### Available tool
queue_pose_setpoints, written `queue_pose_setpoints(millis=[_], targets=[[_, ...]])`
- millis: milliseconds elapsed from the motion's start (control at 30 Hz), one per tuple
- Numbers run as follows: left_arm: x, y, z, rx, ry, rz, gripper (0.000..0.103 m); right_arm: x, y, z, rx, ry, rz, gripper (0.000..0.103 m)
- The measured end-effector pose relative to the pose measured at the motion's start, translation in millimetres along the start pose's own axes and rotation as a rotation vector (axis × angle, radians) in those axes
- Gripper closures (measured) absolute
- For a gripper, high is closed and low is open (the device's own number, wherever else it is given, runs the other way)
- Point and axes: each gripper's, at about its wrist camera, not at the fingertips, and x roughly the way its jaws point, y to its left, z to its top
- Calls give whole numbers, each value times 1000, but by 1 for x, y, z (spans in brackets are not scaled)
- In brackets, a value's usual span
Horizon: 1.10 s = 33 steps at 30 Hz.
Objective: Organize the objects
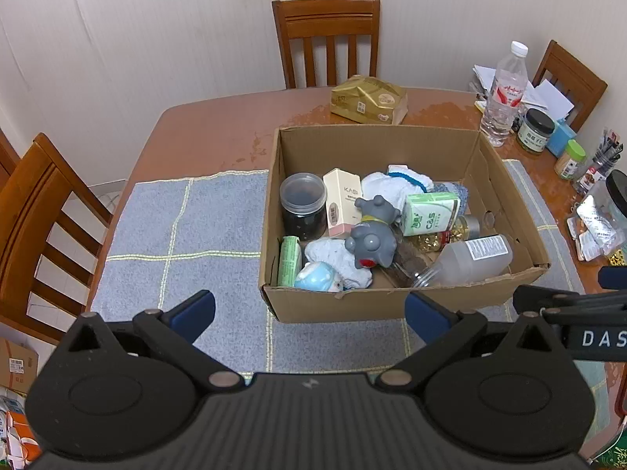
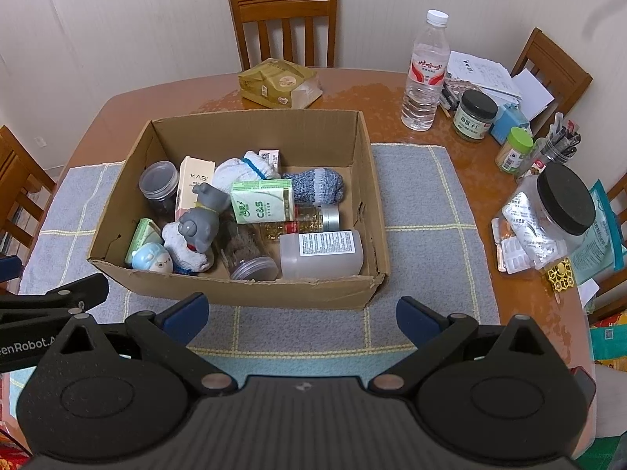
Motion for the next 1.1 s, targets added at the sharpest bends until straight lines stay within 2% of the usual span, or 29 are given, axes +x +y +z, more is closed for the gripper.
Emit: queue_pose_setpoints(millis=[1100], targets=[[4,-4,2,17,19,9,1,2,0,-1,12,16,-8,0]])
